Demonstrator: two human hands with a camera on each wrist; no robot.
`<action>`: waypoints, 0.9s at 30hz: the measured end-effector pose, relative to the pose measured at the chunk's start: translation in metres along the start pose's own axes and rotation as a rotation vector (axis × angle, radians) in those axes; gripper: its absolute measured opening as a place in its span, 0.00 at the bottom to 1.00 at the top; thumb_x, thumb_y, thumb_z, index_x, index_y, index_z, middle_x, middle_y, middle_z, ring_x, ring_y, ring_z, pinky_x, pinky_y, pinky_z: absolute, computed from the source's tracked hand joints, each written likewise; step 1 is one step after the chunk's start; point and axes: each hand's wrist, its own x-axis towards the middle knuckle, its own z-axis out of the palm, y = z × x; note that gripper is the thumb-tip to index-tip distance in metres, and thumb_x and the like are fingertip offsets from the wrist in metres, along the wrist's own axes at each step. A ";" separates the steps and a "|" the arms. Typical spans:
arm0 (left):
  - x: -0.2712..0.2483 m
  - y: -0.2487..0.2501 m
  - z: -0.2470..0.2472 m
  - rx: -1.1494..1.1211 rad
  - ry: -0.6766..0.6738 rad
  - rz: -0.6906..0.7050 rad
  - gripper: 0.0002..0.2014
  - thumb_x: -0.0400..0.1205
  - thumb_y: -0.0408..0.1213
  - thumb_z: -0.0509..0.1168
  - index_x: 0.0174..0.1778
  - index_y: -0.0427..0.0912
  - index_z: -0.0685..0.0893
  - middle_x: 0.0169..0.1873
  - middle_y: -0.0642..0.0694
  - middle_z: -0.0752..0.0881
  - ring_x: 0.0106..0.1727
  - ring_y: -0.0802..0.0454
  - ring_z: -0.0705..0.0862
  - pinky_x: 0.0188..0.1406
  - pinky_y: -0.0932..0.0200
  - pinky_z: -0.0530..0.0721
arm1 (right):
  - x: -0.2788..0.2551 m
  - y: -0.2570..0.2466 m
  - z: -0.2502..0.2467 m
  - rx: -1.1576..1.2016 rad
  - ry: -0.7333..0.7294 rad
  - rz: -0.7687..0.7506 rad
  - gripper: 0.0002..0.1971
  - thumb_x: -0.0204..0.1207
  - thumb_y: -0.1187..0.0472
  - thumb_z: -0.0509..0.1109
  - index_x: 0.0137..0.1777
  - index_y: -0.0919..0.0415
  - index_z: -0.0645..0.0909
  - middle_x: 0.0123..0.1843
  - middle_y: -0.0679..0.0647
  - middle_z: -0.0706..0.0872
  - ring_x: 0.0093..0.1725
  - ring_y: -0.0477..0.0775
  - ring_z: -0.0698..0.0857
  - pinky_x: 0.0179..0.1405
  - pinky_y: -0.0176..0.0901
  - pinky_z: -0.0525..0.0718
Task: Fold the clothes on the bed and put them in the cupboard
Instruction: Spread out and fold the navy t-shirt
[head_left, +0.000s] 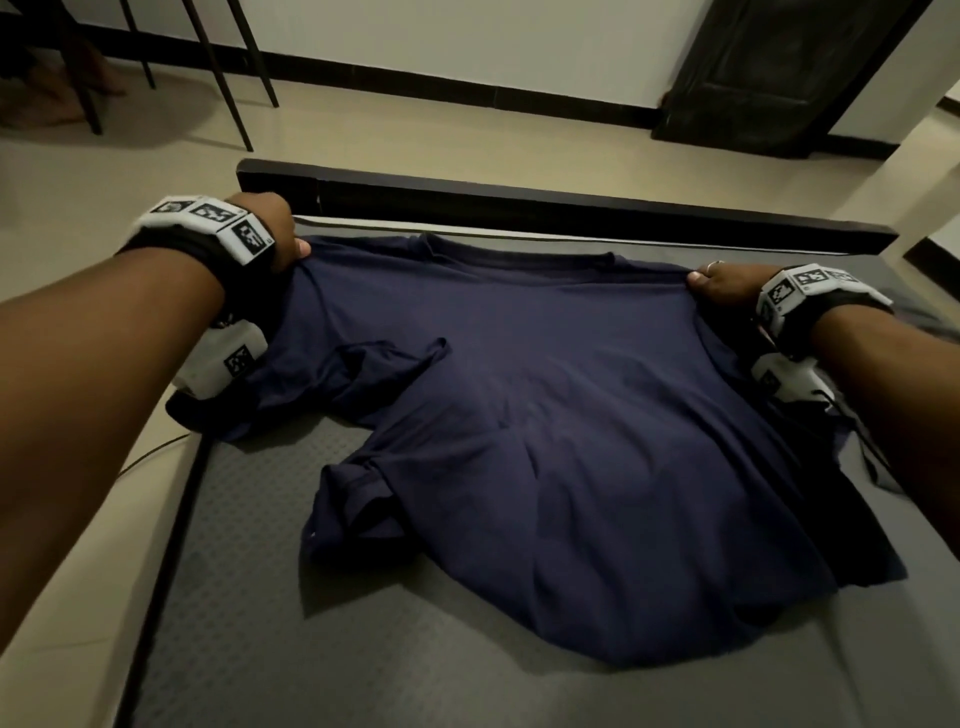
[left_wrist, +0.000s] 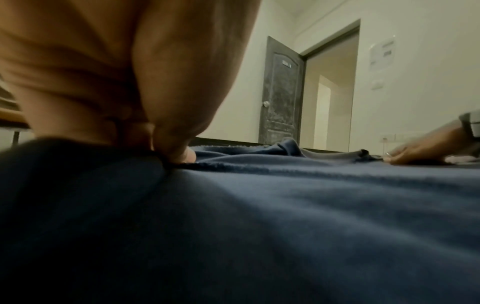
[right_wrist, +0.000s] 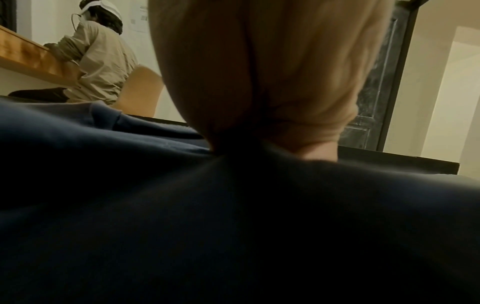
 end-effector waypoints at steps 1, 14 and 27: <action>0.001 0.003 0.002 0.022 0.005 0.014 0.18 0.84 0.47 0.68 0.46 0.31 0.84 0.44 0.33 0.84 0.44 0.35 0.82 0.47 0.48 0.81 | 0.001 0.000 0.001 0.007 -0.001 0.005 0.24 0.92 0.54 0.51 0.76 0.72 0.74 0.76 0.69 0.77 0.76 0.68 0.76 0.76 0.53 0.69; -0.030 0.004 -0.015 -0.048 -0.149 0.053 0.29 0.79 0.61 0.68 0.56 0.36 0.87 0.55 0.35 0.88 0.55 0.37 0.86 0.63 0.46 0.83 | -0.020 0.000 -0.001 0.412 -0.074 0.094 0.26 0.86 0.42 0.62 0.55 0.68 0.86 0.55 0.67 0.87 0.48 0.64 0.86 0.53 0.50 0.83; -0.255 0.062 -0.036 0.143 -0.049 0.420 0.34 0.74 0.77 0.56 0.54 0.48 0.79 0.57 0.46 0.78 0.59 0.40 0.80 0.60 0.42 0.77 | -0.236 0.002 0.020 0.382 0.494 -0.222 0.15 0.74 0.54 0.75 0.56 0.61 0.86 0.52 0.61 0.89 0.54 0.63 0.89 0.58 0.53 0.82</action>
